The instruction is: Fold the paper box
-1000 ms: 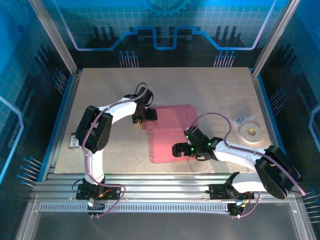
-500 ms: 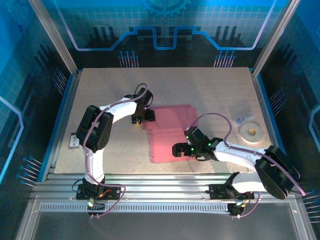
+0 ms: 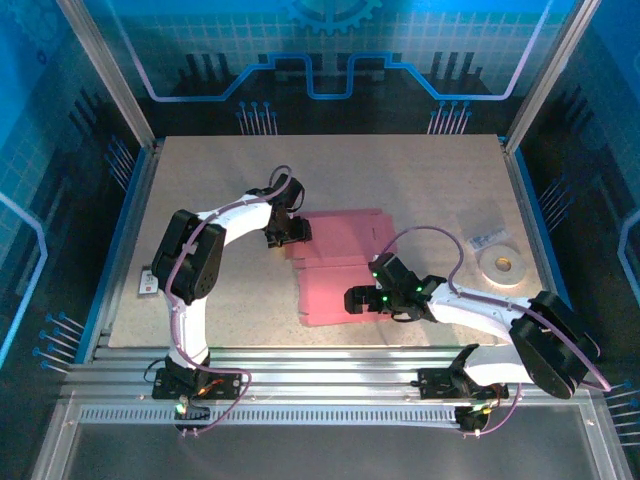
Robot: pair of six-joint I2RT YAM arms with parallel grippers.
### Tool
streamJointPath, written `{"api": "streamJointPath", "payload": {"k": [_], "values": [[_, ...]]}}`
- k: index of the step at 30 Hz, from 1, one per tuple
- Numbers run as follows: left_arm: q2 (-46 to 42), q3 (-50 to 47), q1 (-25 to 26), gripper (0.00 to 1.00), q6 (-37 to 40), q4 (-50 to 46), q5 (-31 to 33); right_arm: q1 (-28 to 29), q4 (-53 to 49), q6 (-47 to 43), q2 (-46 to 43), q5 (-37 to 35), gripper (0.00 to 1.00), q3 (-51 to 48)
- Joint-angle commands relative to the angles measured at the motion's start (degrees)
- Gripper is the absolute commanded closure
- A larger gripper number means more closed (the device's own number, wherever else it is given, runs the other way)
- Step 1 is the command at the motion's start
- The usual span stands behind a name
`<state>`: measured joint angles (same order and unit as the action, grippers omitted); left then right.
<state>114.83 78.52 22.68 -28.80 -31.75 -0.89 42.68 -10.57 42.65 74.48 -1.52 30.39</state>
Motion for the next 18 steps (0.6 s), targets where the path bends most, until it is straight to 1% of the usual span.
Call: {"api": "streamJointPath", "payload": {"k": [1, 2, 8, 14, 16, 18], "values": [[1.63, 1.87, 0.79, 0.27, -0.76, 1.20, -6.19, -0.40, -0.68, 1.25, 0.64, -0.49, 0.00, -1.99], [1.78, 2.03, 0.77, 0.27, -0.64, 0.90, -6.06, -0.47, -0.59, 1.20, 0.61, -0.50, 0.00, -2.00], [1.85, 1.99, 0.63, 0.38, -1.04, 1.44, -7.73, -0.41, -0.33, 1.23, 0.81, -0.56, 0.00, -2.18], [1.21, 2.43, 0.69, 0.55, -1.47, 1.10, -7.65, -0.39, -0.50, 1.06, 1.02, -0.48, 0.00, -1.87], [1.03, 2.51, 0.62, 0.58, -1.34, 0.76, -7.35, -0.40, -0.64, 0.89, 1.24, -0.58, 0.00, -1.66], [0.80, 2.69, 0.58, 0.66, -1.33, 0.14, -6.64, -0.40, -0.77, 0.77, 1.39, -0.56, 0.00, -1.33]]}}
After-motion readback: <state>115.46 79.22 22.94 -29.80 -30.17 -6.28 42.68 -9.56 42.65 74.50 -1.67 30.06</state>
